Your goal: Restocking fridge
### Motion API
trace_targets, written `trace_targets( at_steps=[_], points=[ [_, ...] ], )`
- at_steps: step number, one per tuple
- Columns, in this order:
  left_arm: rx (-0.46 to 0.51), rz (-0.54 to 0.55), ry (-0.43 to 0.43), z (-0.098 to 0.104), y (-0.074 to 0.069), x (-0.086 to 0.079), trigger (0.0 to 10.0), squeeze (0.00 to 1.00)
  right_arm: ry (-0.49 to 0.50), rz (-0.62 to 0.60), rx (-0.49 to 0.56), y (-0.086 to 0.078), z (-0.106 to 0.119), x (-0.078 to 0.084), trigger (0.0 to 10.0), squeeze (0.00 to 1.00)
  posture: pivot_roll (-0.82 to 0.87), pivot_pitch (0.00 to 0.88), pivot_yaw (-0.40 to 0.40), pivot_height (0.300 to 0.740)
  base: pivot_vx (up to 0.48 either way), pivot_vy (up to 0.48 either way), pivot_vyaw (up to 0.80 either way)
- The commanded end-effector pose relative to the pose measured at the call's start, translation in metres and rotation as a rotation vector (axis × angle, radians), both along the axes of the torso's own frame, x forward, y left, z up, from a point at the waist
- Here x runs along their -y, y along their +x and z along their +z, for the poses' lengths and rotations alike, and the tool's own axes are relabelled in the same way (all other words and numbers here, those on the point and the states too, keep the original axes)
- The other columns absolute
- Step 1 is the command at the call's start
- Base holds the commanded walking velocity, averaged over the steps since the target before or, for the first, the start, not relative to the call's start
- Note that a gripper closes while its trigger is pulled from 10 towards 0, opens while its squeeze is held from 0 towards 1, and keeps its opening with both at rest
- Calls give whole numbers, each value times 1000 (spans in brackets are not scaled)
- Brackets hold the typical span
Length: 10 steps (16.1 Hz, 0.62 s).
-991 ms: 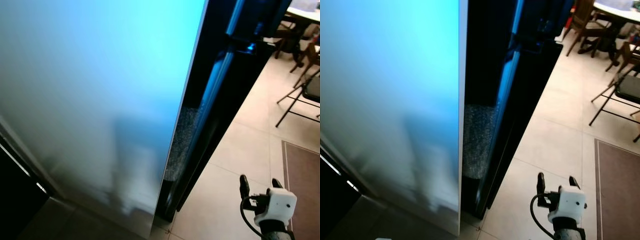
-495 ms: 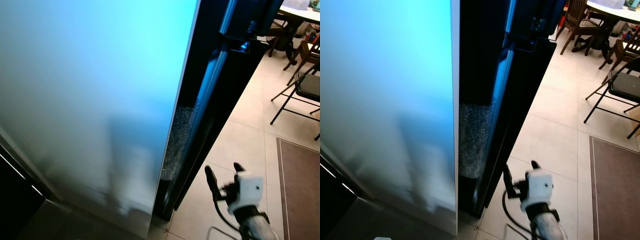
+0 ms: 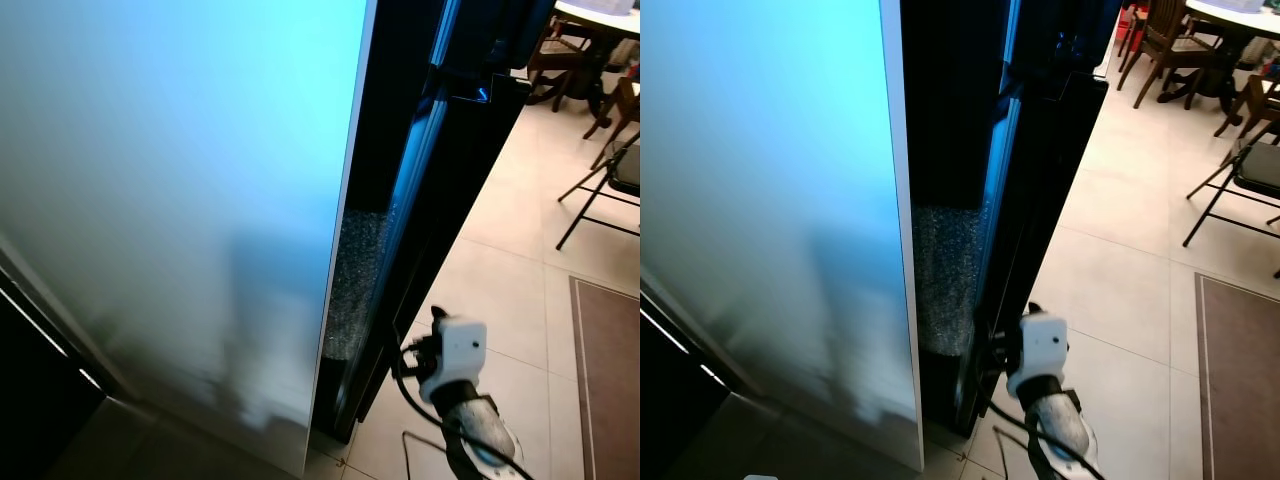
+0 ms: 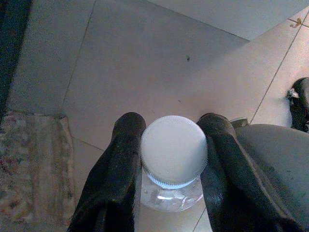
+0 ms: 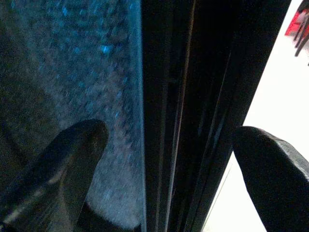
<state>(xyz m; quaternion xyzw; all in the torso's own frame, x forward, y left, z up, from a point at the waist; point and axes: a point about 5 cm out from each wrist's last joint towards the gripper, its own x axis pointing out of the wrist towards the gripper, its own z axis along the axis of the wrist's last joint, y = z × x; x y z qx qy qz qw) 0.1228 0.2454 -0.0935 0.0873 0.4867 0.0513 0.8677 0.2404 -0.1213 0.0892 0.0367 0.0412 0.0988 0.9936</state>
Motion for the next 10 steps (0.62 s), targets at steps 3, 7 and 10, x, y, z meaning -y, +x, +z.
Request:
trace_targets(
  at_steps=[3, 7, 10],
  points=[
    [-28, -36, 11, -2, -3, 1, 10000, 0, -66, -24, 10, 10, 3, 9, 10000, 0, -96, 0, -20, 740, 0, 0, 0],
    [-30, -32, 9, -2, -3, 2, 10000, 0, -63, -20, 21, 21, 7, 14, 10000, 0, -88, 0, -24, 740, 0, 0, 0],
    [-35, -37, 7, -2, -3, 2, 10000, 0, -65, 23, 28, 30, 9, 9, 10000, 0, -95, 0, -17, 740, 0, 0, 0]
  ],
)
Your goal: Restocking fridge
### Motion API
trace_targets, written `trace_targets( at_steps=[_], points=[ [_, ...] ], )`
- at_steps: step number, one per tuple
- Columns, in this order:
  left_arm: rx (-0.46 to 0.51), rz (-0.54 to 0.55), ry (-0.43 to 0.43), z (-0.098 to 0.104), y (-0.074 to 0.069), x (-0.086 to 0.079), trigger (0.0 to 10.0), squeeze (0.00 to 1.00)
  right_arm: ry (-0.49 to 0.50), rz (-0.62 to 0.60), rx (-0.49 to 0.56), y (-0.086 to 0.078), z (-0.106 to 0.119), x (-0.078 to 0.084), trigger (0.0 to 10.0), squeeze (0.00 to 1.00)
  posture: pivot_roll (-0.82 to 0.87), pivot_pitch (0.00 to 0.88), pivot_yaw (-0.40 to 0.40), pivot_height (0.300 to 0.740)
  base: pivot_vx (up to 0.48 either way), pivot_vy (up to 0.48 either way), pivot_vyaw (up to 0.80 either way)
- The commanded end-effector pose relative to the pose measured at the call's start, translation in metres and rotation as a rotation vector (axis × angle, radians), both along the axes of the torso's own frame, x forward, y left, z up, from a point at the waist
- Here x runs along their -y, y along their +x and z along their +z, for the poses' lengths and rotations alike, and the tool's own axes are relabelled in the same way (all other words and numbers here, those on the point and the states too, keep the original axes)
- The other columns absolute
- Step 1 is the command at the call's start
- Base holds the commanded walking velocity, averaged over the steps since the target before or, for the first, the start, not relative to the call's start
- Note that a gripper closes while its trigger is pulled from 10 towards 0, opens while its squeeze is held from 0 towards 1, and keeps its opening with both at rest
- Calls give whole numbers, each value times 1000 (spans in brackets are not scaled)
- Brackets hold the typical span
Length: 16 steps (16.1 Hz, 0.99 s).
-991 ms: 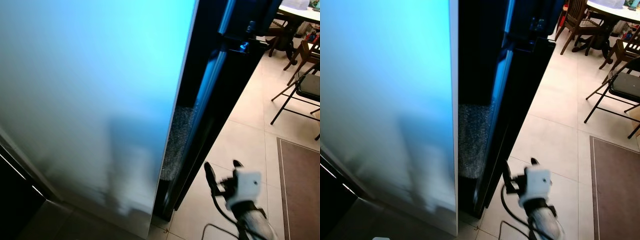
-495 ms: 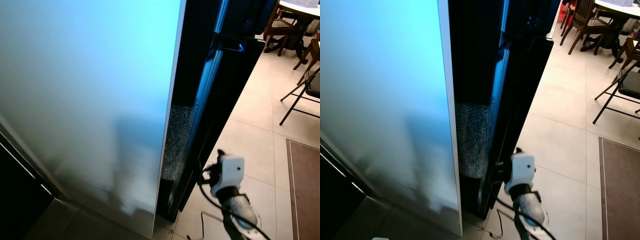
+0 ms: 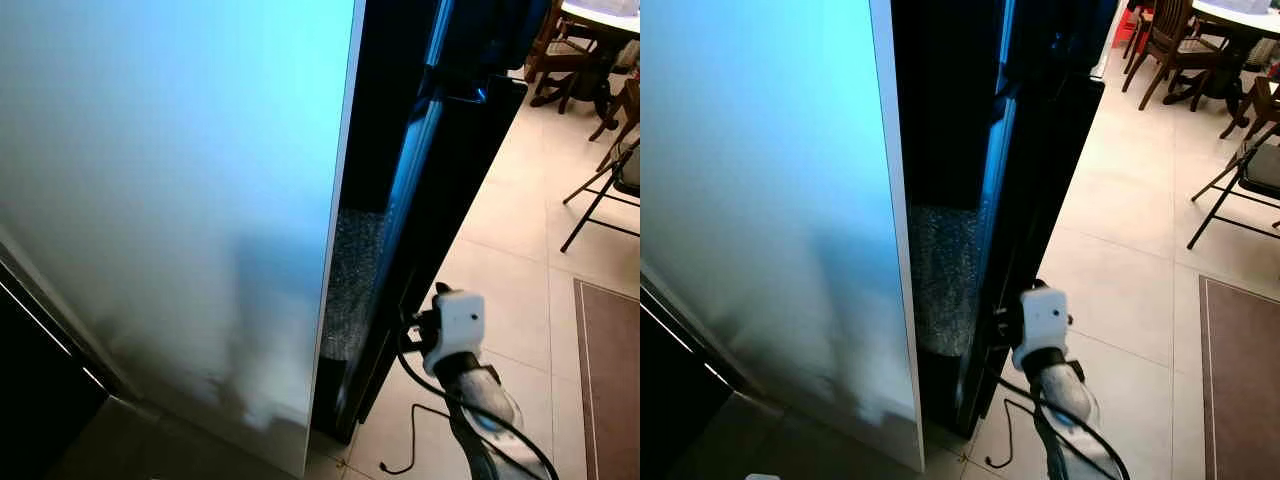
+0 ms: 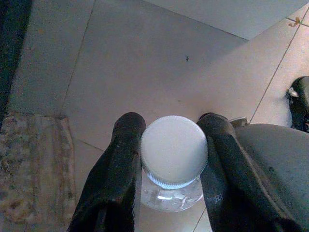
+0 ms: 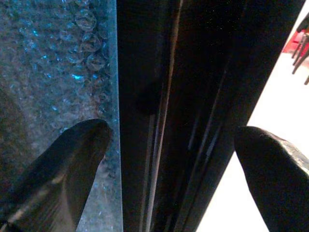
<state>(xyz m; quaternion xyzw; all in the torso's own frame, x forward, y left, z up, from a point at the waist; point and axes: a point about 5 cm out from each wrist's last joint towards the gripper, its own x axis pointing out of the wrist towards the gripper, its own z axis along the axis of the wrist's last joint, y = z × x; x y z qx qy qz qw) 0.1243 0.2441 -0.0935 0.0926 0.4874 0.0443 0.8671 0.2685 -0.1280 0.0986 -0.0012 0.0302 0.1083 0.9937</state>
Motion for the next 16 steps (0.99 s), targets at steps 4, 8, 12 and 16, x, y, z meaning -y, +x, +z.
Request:
trace_targets(
  at_steps=[4, 8, 12, 16],
  points=[
    [-38, -34, 4, -3, -6, 1, 10000, 0, 25, 47, -26, 3, -3, -1, 10000, 0, -93, 0, -15, 740, 0, 0, 0],
    [-41, -47, 5, -3, -8, 1, 10000, 0, 28, 83, -49, -2, -8, -6, 10000, 0, -97, 0, -12, 740, 0, 0, 0],
    [-47, -62, 7, -3, -9, 1, 10000, 0, 1, -13, -2, 5, -3, 6, 10000, 0, -101, 0, -6, 740, 0, 0, 0],
    [-53, -67, 5, -4, -12, 2, 10000, 0, 6, -96, 26, 9, -1, 21, 10000, 0, -98, 0, -1, 740, 0, 0, 0]
  ],
)
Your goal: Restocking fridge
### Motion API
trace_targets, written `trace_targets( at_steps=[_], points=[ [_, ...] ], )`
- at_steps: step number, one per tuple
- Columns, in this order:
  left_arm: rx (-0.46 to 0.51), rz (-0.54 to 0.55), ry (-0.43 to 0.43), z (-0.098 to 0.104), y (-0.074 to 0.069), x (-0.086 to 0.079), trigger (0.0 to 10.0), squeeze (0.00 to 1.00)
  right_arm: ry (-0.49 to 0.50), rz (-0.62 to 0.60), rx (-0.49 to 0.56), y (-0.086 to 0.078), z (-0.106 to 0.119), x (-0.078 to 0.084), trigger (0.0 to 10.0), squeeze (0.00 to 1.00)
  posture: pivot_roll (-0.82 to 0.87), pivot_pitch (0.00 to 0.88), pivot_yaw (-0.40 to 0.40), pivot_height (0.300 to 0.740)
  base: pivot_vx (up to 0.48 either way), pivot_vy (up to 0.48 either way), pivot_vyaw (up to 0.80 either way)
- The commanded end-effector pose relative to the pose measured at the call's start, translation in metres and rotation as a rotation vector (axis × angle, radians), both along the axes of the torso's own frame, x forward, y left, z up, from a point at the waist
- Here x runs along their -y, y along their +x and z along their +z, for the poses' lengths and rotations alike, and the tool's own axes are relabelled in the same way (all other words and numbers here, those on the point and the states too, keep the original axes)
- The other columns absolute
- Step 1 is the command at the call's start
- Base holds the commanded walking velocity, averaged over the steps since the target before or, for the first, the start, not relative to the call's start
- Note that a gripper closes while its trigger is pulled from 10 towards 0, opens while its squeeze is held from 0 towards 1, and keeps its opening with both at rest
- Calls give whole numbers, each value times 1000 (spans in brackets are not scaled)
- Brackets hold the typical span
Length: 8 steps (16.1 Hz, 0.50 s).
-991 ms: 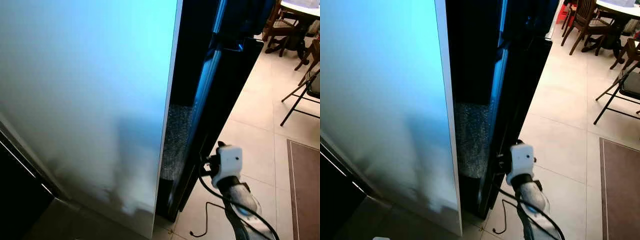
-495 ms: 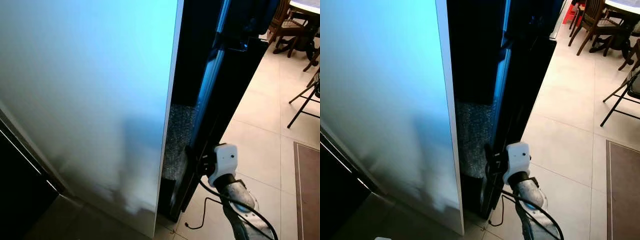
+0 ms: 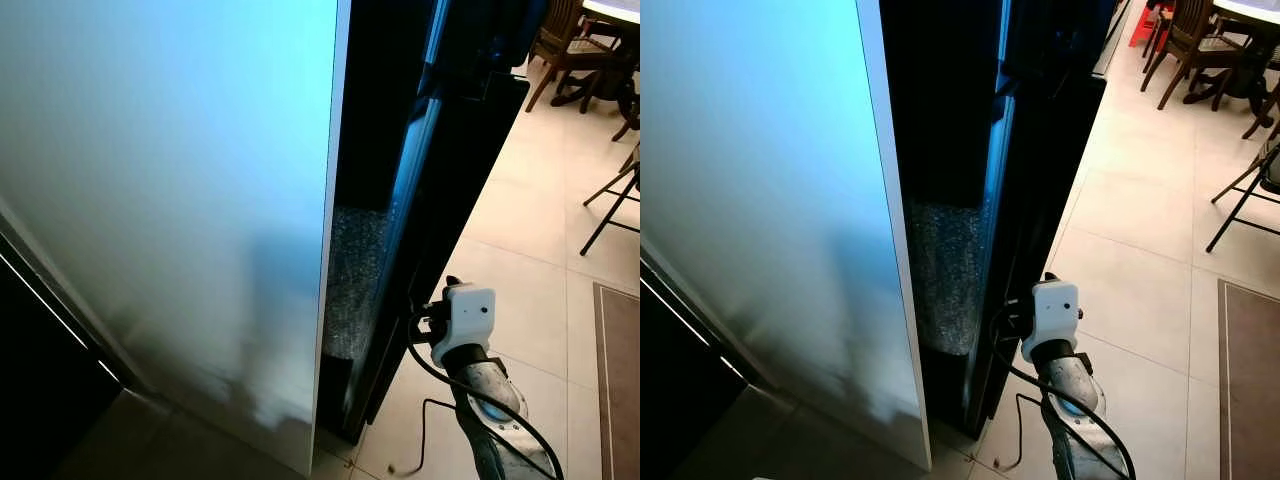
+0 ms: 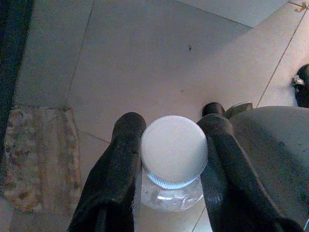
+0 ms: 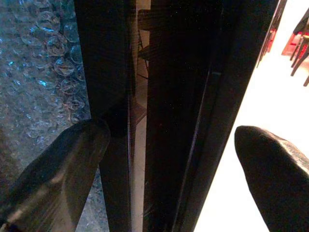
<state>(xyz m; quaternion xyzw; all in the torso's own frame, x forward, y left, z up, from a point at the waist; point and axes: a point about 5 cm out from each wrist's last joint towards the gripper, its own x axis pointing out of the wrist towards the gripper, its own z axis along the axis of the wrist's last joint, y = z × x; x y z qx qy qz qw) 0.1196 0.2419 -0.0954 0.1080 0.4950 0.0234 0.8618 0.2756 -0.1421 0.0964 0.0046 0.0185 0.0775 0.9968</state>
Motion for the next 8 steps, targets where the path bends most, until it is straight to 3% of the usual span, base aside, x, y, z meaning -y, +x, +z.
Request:
trace_targets(
  at_steps=[1, 3, 6, 8],
  points=[
    [-31, -23, 1, -2, -7, 0, 10000, 0, -16, -52, 6, 4, 1, 10, 10000, 0, -100, 0, 1, 740, 0, 0, 0],
    [-31, -28, 3, -3, -8, 0, 10000, 0, -22, -83, 6, 4, 1, 16, 10000, 0, -99, 0, 0, 740, 0, 0, 0],
    [-36, -23, 2, -3, -10, 0, 10000, 0, -66, -167, -24, -11, -10, 31, 10000, 0, -100, 0, -1, 740, 0, 0, 0],
    [-36, -19, 1, -3, -11, 0, 10000, 0, -78, -315, -29, -25, -13, 60, 10000, 0, -110, 0, 2, 740, 0, 0, 0]
  ],
)
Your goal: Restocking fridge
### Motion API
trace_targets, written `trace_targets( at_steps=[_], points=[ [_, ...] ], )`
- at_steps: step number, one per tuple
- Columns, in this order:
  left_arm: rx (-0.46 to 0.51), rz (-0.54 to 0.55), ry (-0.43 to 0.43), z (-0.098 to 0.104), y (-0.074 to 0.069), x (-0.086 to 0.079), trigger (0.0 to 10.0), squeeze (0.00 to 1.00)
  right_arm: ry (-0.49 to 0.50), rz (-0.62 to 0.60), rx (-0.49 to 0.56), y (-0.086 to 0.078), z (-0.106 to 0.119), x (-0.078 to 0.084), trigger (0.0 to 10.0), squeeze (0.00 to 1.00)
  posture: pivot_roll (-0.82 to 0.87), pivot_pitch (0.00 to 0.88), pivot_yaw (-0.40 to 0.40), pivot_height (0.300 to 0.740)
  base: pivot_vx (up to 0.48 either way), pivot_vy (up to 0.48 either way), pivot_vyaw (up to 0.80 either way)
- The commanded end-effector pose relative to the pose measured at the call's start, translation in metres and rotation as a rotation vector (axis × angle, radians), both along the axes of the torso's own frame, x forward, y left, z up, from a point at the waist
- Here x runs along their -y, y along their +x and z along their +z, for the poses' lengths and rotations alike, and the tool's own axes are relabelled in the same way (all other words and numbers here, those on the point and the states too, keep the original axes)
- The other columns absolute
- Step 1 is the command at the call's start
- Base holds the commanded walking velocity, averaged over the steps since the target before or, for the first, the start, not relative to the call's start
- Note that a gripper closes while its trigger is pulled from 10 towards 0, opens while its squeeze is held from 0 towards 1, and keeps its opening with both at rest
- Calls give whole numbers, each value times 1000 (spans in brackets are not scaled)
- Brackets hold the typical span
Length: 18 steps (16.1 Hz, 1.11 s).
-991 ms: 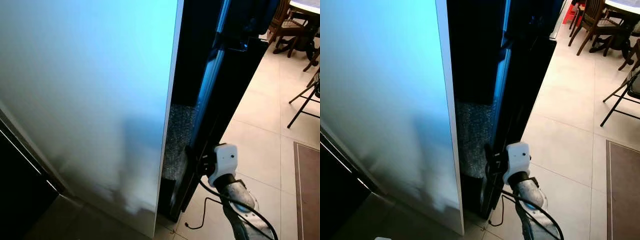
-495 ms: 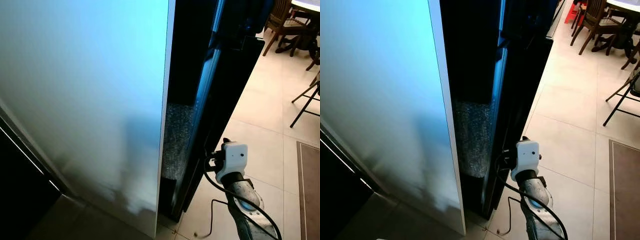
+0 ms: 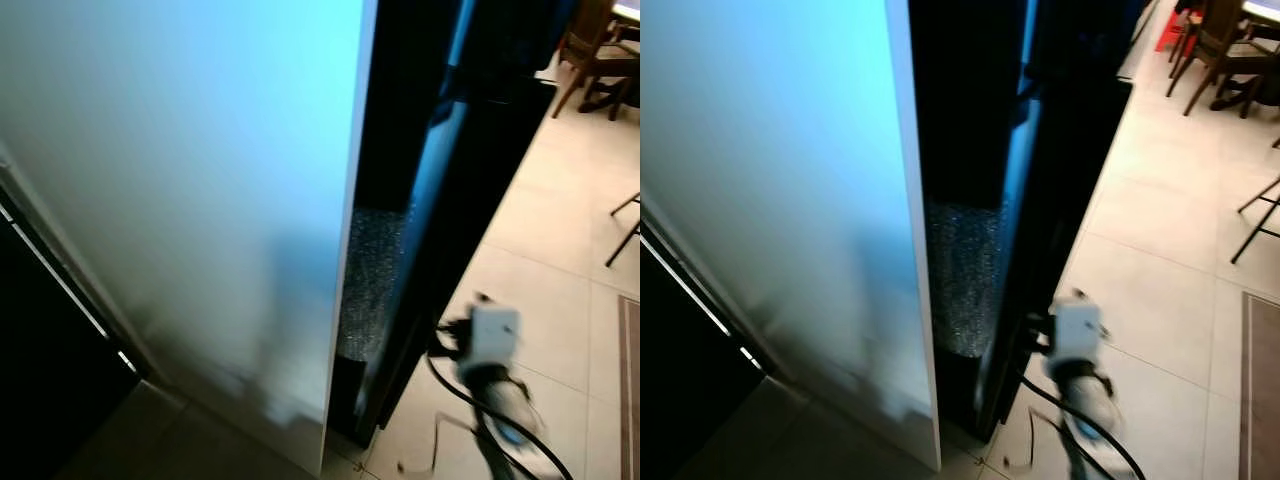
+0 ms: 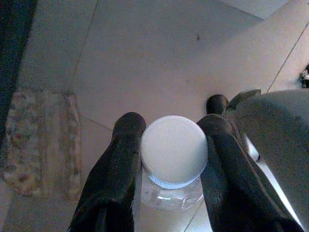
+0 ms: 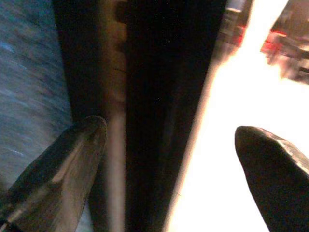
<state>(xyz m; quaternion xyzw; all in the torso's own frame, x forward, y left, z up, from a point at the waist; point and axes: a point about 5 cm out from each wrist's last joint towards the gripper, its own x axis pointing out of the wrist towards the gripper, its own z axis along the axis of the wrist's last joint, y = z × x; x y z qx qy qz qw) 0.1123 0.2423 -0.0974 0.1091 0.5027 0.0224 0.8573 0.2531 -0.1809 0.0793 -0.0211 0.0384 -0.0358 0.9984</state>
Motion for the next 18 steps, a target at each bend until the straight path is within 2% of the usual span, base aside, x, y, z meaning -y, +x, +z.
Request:
trace_targets(
  at_steps=[1, 2, 6, 7, 9, 10, 11, 12, 18],
  points=[
    [-19, -19, -1, -1, -4, 0, 10000, 0, -30, -163, 3, -9, 3, 35, 10000, 0, -119, 0, 5, 740, 0, 0, 0],
    [-22, -22, 0, -1, -5, 0, 10000, 0, -41, -230, -9, -18, -1, 48, 10000, 0, -121, 0, 5, 740, 0, 0, 0],
    [-20, -19, -1, -1, -4, 0, 10000, 0, -63, -330, -77, -35, -16, 70, 10000, 0, -116, 0, 2, 740, 0, 0, 0],
    [-19, -17, -1, -1, -3, 0, 10000, 0, -47, -300, -93, -35, -17, 65, 10000, 0, -118, 0, 1, 740, 0, 0, 0],
    [-16, -13, 2, -1, -2, -1, 10000, 0, -14, -112, -102, -26, -13, 37, 10000, 0, -113, 0, -6, 740, 0, 0, 0],
    [-14, -7, 2, -1, -2, -1, 10000, 0, 35, -8, -105, -21, -8, 21, 10000, 0, -111, 0, -8, 740, 0, 0, 0],
    [-13, -6, 2, 0, -1, -1, 10000, 0, 48, 63, -115, -19, -6, 10, 10000, 0, -111, 0, -9, 740, 0, 0, 0],
    [-11, -4, 2, 0, 0, -1, 10000, 0, 46, 183, -112, -12, 1, -9, 10000, 0, -108, 0, -12, 740, 0, 0, 0],
    [2, 5, -4, 1, 4, 0, 10000, 0, 43, 302, -63, 12, 19, -37, 10000, 0, -97, 0, -16, 740, 0, 0, 0]
  ],
)
